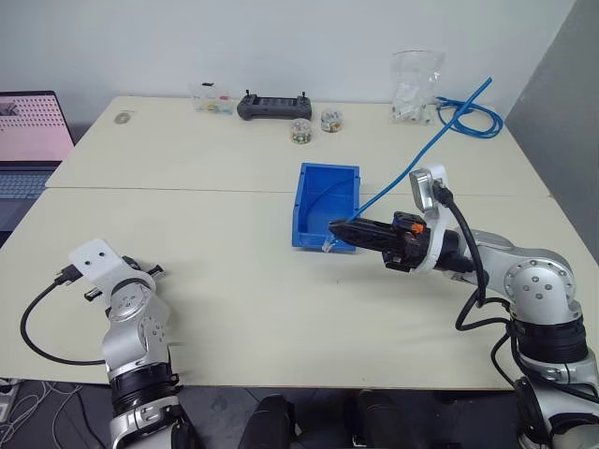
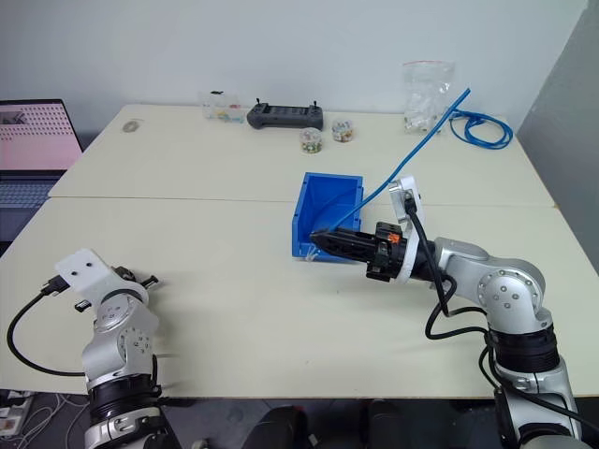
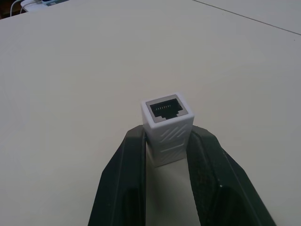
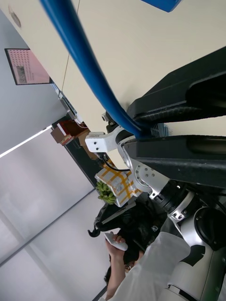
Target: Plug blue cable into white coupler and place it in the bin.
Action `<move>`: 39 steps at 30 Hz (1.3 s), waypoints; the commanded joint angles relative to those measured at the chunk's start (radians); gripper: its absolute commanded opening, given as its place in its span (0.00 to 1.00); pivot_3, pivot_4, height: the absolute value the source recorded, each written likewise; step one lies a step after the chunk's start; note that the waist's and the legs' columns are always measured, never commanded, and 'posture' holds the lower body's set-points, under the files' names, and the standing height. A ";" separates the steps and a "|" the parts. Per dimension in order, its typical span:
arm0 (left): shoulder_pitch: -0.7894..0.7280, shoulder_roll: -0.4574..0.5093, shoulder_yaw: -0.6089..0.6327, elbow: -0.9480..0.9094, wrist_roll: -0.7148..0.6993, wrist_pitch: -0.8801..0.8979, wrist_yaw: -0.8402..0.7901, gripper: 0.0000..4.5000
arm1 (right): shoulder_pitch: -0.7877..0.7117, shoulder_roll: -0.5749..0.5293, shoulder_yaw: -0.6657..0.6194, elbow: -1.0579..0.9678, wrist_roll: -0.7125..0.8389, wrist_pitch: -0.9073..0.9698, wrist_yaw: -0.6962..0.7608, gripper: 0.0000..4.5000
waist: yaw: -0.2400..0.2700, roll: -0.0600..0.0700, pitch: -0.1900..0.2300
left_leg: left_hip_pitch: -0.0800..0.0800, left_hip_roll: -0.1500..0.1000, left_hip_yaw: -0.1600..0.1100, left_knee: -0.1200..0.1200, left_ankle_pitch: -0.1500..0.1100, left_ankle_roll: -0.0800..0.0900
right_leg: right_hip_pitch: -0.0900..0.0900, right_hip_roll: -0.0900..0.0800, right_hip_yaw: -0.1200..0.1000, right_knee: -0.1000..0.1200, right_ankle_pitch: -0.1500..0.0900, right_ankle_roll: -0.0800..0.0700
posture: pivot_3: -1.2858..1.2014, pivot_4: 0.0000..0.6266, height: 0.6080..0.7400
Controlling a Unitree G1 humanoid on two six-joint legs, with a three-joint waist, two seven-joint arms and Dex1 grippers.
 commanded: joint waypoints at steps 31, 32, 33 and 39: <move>-0.112 0.453 -0.925 -0.071 0.056 -0.178 -1.663 0.20 | 0.268 -0.046 0.241 -0.237 -0.610 -0.365 0.135 0.02 | -0.013 0.002 -0.001 | 0.002 0.000 0.001 0.000 0.000 0.000 | 0.001 0.002 0.001 0.000 -0.003 0.004 | 0.52 0.24 1.00; -0.117 0.450 -0.928 -0.061 0.063 -0.192 -1.674 0.20 | 0.264 -0.046 0.257 -0.232 -0.625 -0.377 0.150 0.02 | -0.013 0.002 -0.001 | 0.002 0.000 0.001 0.000 0.000 0.000 | 0.001 0.002 0.001 0.000 -0.003 0.004 | 0.52 0.24 1.00; -0.120 0.446 -0.930 -0.053 0.071 -0.206 -1.681 0.20 | 0.260 -0.045 0.270 -0.227 -0.637 -0.386 0.164 0.02 | -0.013 0.002 -0.001 | 0.002 0.000 0.001 0.000 0.000 0.000 | 0.001 0.002 0.001 0.000 -0.003 0.004 | 0.52 0.24 1.00; -0.122 0.424 -0.921 -0.036 0.093 -0.236 -1.691 0.20 | 0.237 -0.015 0.347 -0.156 -0.728 -0.455 0.225 0.02 | -0.009 0.002 -0.001 | 0.002 0.000 0.000 0.001 0.000 0.001 | 0.001 0.001 0.000 0.000 -0.002 0.003 | 0.52 0.24 1.00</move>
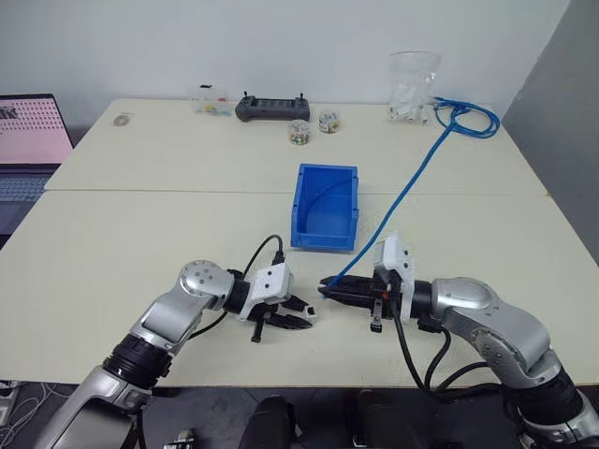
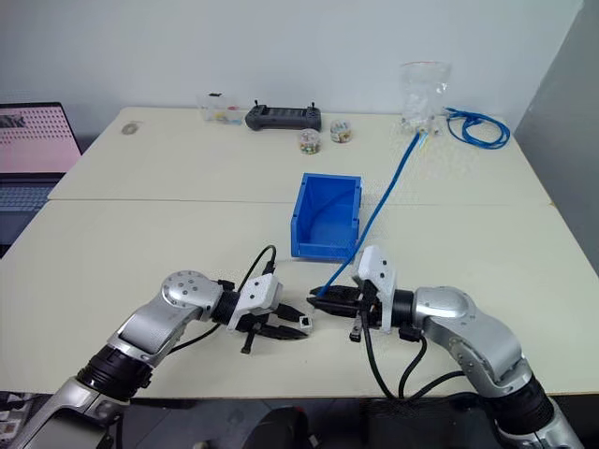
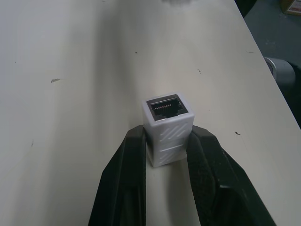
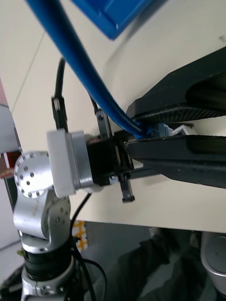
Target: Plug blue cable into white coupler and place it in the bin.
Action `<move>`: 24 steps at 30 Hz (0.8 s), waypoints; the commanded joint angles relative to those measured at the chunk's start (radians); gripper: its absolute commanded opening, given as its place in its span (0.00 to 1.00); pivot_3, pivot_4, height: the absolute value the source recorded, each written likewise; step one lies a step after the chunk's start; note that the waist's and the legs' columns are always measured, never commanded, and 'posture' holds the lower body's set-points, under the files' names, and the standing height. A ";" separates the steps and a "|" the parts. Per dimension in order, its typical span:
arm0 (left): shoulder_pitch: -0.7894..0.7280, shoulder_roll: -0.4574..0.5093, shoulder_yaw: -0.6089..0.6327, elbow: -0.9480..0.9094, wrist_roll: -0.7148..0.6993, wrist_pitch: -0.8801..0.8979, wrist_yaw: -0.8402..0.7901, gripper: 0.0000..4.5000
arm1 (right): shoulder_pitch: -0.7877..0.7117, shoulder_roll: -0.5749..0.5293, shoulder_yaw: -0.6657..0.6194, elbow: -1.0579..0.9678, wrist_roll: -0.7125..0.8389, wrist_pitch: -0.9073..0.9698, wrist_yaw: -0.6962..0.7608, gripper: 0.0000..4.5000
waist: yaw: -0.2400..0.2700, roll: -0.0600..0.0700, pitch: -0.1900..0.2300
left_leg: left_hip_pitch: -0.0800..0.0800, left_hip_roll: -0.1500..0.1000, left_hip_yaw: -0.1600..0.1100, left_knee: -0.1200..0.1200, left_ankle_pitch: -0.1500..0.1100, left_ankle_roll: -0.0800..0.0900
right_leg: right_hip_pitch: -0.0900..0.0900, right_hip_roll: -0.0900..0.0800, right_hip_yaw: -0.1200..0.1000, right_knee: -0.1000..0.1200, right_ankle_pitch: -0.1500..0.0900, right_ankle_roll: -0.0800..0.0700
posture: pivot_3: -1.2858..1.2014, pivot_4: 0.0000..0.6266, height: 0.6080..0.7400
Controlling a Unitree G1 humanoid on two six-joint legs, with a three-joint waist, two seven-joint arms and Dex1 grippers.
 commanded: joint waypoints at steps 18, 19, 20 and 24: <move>0.043 0.000 -0.010 -0.039 0.059 0.029 0.005 0.20 | -0.031 0.085 0.083 0.215 -0.207 -0.246 0.134 0.02 | 0.003 0.000 -0.001 | 0.000 0.000 0.000 0.000 0.000 0.000 | 0.000 0.000 0.000 0.001 0.002 -0.003 | 0.52 0.24 1.00; 0.044 0.001 -0.008 -0.039 0.059 0.029 0.005 0.20 | -0.032 0.084 0.078 0.206 -0.198 -0.234 0.138 0.02 | 0.003 0.000 -0.001 | 0.000 0.000 0.000 0.000 0.000 0.000 | 0.000 0.000 0.000 0.001 0.002 -0.003 | 0.52 0.24 1.00; 0.044 0.002 -0.006 -0.038 0.059 0.030 0.006 0.20 | -0.033 0.082 0.073 0.198 -0.192 -0.226 0.143 0.02 | 0.003 0.000 -0.001 | 0.000 0.000 0.000 0.000 0.000 0.000 | 0.000 0.000 0.000 0.001 0.002 -0.003 | 0.52 0.24 1.00; 0.047 0.003 -0.003 -0.040 0.061 0.033 0.005 0.20 | -0.028 0.079 0.058 0.183 -0.180 -0.204 0.154 0.02 | 0.003 0.000 -0.001 | 0.000 0.000 0.000 0.000 0.000 0.000 | 0.000 0.000 0.000 0.001 0.002 -0.003 | 0.52 0.24 1.00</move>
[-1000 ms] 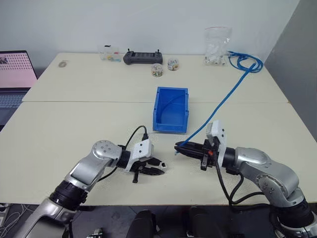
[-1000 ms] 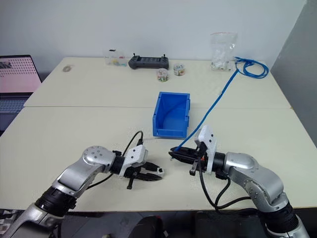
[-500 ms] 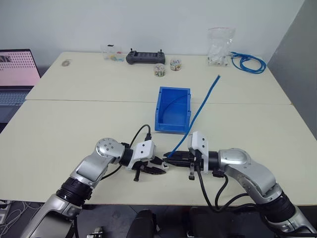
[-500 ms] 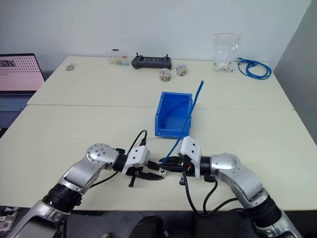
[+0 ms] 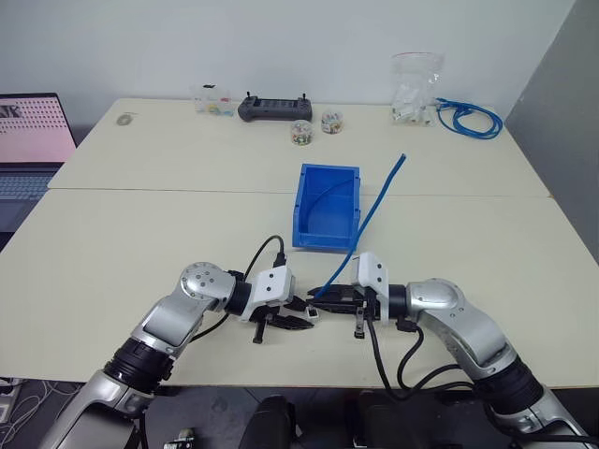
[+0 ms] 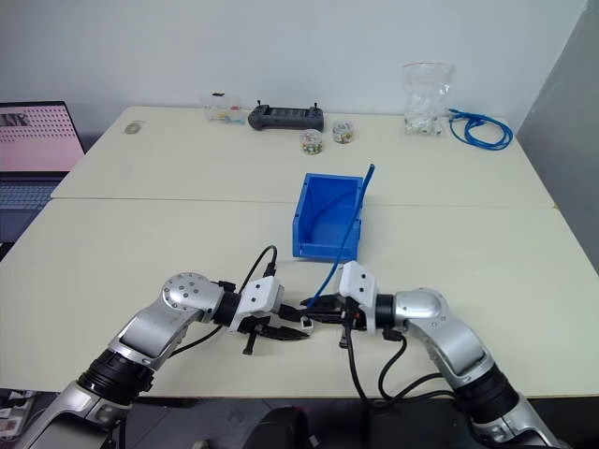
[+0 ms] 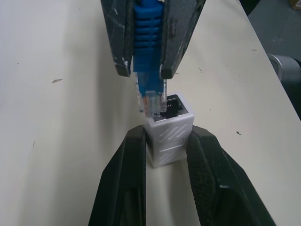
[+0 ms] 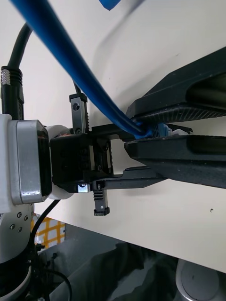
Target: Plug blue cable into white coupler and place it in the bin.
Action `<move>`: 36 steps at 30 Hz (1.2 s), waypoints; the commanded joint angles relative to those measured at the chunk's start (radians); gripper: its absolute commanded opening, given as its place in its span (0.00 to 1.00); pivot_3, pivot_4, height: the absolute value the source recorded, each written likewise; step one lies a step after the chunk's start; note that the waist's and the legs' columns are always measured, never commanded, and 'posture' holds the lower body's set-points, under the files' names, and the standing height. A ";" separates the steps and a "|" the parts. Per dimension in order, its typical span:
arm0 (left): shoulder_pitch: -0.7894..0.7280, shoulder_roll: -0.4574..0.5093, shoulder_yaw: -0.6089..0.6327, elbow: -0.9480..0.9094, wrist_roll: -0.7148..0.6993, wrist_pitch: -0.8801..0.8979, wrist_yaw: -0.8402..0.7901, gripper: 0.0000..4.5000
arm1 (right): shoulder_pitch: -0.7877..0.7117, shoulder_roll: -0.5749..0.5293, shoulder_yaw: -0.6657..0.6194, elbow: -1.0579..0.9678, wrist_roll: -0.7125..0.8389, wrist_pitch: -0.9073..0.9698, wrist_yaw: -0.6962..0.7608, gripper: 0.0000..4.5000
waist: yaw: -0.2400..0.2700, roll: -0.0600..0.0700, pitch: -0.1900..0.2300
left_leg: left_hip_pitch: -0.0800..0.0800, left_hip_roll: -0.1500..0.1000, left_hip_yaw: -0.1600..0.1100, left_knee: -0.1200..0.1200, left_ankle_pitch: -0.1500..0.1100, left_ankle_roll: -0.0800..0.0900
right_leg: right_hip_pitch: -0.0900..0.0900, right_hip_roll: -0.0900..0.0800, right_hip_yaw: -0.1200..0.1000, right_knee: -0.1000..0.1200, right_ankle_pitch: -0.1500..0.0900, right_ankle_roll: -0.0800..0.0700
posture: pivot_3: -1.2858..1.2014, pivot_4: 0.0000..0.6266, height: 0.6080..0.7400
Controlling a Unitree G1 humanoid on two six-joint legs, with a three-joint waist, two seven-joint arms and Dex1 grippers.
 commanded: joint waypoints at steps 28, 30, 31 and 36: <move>0.039 0.007 -0.015 -0.012 0.038 0.014 -0.011 0.20 | -0.085 0.011 0.065 0.161 -0.085 -0.067 0.183 0.02 | -0.003 0.000 -0.002 | 0.012 0.000 0.000 -0.001 0.000 0.000 | 0.011 0.000 0.000 -0.001 0.000 0.000 | 0.52 0.24 1.00; 0.042 0.006 -0.013 -0.013 0.038 0.011 -0.010 0.20 | -0.094 0.005 0.070 0.185 -0.092 -0.072 0.210 0.02 | -0.005 0.000 -0.002 | 0.016 0.000 0.000 -0.002 0.000 0.000 | 0.015 0.000 0.000 -0.001 0.000 0.000 | 0.52 0.24 1.00; 0.043 0.005 -0.011 -0.013 0.038 0.011 -0.009 0.20 | -0.098 -0.002 0.076 0.193 -0.102 -0.082 0.225 0.02 | -0.006 0.000 -0.002 | 0.017 0.000 0.000 -0.002 0.000 0.000 | 0.016 0.000 0.000 -0.001 -0.001 0.000 | 0.52 0.24 1.00; 0.049 0.002 -0.008 -0.014 0.040 0.006 -0.004 0.20 | -0.102 -0.006 0.085 0.198 -0.106 -0.090 0.258 0.02 | -0.010 0.001 -0.002 | 0.017 0.000 0.000 -0.002 0.000 0.000 | 0.016 0.000 0.000 -0.001 -0.001 0.000 | 0.52 0.24 1.00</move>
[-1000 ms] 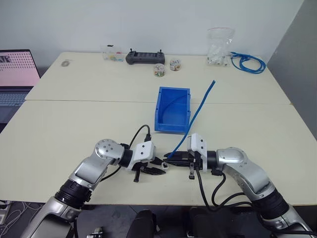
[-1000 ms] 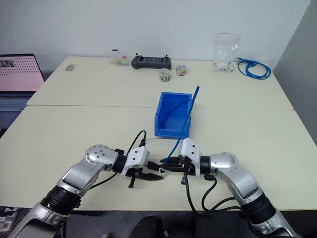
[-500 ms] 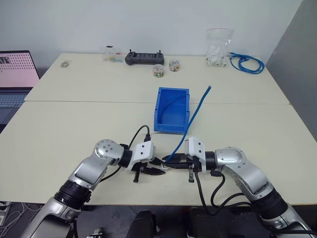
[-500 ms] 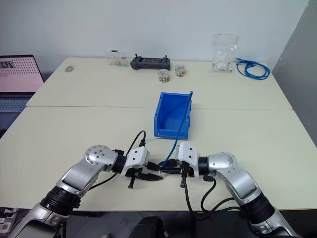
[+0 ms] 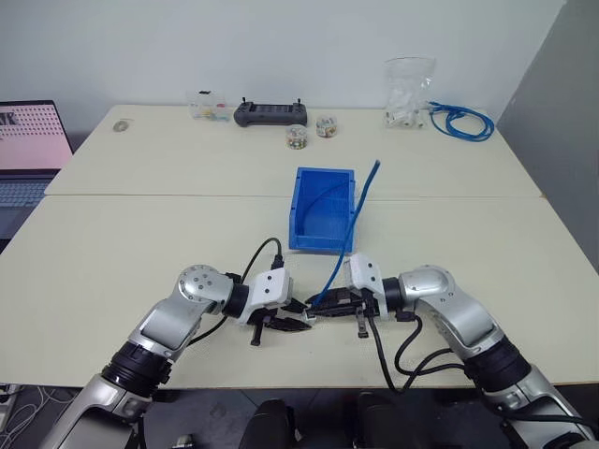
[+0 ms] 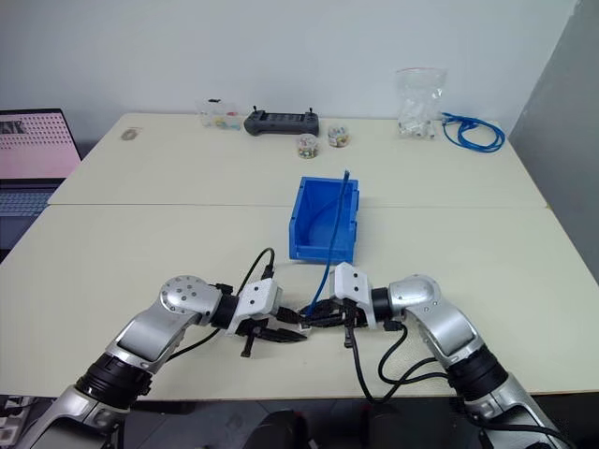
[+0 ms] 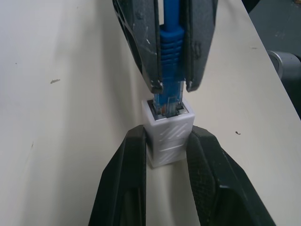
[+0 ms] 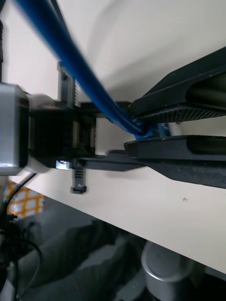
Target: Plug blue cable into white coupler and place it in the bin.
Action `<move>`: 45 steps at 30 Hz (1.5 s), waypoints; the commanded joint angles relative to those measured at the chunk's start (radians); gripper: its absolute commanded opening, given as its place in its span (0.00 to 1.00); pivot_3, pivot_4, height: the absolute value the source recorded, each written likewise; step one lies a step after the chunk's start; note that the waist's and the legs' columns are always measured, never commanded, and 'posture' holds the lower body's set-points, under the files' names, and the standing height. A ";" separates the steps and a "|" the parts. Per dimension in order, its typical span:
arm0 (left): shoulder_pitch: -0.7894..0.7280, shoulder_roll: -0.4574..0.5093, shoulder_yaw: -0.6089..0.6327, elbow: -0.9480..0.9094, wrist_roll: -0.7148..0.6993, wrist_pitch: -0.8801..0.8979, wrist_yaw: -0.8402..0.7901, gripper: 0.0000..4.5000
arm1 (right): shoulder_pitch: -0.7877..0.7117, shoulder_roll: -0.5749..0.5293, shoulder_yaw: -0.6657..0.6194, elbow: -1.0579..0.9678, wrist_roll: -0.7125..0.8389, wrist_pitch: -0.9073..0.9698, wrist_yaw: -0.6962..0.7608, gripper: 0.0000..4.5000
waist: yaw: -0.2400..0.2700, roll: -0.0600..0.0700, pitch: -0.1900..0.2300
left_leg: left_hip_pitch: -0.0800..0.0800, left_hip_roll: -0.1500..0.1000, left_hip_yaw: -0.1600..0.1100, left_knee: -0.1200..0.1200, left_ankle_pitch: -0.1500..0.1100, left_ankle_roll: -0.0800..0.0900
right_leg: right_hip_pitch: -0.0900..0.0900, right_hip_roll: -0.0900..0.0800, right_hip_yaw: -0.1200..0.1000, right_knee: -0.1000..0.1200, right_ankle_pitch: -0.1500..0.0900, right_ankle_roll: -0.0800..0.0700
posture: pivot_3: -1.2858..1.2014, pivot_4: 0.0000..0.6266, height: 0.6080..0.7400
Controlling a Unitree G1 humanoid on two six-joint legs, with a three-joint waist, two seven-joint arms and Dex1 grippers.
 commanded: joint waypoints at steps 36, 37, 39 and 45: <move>0.224 0.078 0.449 -0.440 -0.259 0.363 0.306 0.85 | -0.163 0.064 -0.373 -0.147 0.199 0.364 -0.274 0.02 | -0.010 0.004 -0.011 | -0.004 0.000 -0.003 -0.001 0.000 0.000 | -0.003 -0.001 -0.001 0.000 -0.001 -0.001 | 0.52 0.24 1.00; 0.213 0.066 0.457 -0.456 -0.251 0.370 0.346 0.89 | -0.194 0.074 -0.382 -0.119 0.201 0.372 -0.290 0.02 | -0.010 0.004 -0.011 | -0.004 0.000 -0.003 -0.001 0.000 0.000 | -0.003 -0.001 -0.001 0.000 -0.001 0.000 | 0.52 0.24 1.00; 0.180 0.040 0.457 -0.471 -0.213 0.374 0.433 0.96 | -0.259 0.103 -0.389 -0.036 0.188 0.367 -0.326 0.02 | -0.010 0.005 -0.011 | -0.004 0.000 -0.002 -0.001 0.000 0.000 | -0.003 -0.001 -0.001 0.000 -0.001 -0.001 | 0.52 0.24 1.00; 0.106 0.006 0.416 -0.436 -0.143 0.341 0.534 0.98 | -0.483 0.179 -0.370 0.347 0.070 0.259 -0.412 0.02 | -0.013 0.005 -0.010 | -0.003 0.000 -0.001 -0.002 0.000 0.000 | -0.003 0.000 0.000 0.000 -0.001 -0.001 | 0.52 0.24 1.00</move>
